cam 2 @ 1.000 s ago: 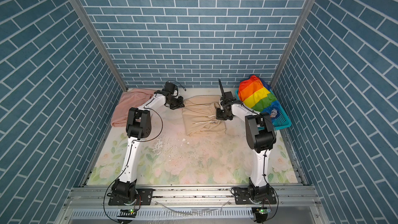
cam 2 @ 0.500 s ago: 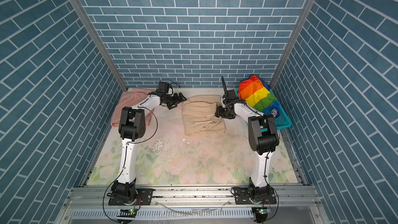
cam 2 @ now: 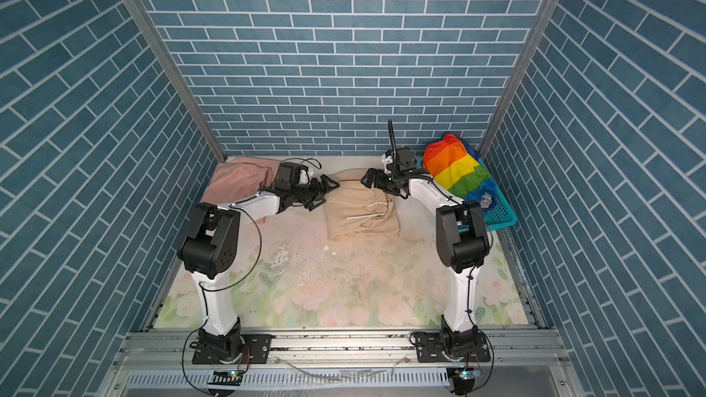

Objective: Fold and stack the shorts

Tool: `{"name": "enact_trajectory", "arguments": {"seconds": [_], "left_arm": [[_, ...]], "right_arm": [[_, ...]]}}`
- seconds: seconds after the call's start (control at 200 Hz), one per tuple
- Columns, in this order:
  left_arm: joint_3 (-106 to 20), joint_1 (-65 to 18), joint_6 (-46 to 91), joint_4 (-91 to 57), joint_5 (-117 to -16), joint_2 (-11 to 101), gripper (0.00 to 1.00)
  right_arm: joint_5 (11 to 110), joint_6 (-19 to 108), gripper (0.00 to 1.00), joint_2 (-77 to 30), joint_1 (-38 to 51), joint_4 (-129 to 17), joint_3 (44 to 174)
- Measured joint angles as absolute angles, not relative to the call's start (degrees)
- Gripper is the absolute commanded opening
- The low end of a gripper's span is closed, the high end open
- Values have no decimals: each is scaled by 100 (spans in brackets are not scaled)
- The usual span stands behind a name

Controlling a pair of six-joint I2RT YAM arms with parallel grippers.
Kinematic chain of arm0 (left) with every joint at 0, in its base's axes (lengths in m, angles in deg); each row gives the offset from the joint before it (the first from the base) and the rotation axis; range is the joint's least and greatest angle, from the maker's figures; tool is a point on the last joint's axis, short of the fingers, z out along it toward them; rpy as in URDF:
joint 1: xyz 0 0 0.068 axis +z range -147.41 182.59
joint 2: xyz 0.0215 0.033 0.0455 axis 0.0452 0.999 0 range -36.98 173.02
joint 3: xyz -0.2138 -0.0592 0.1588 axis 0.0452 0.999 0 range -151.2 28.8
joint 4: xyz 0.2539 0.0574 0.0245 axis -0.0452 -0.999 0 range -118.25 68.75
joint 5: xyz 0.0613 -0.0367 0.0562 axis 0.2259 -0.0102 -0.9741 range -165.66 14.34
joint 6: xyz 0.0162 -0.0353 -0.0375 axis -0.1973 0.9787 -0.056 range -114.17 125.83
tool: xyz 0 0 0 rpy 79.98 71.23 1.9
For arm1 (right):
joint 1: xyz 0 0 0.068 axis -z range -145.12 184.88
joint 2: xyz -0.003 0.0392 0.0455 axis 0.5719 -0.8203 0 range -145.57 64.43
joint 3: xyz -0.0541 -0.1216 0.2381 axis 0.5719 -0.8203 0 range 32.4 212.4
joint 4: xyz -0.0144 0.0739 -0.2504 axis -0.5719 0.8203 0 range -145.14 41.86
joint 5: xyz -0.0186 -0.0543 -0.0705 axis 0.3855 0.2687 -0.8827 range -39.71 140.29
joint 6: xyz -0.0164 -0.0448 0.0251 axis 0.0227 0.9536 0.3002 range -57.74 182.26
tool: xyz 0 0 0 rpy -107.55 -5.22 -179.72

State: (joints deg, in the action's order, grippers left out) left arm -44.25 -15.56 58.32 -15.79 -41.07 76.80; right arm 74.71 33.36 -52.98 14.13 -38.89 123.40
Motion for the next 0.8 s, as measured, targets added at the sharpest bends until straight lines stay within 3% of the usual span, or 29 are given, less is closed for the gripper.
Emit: {"name": "enact_trajectory", "arguments": {"seconds": [0.425,0.8], "left_arm": [[-4312,-1554,4829,-2725,-4212,7395,100],[-5457,-1576,3850,-3964,-4647,7865,96]], "right_arm": [[7364,3661,99,-5768,1603,-3618,12353],[7312,3683,98,-4006,1614,-3439,11359]]}}
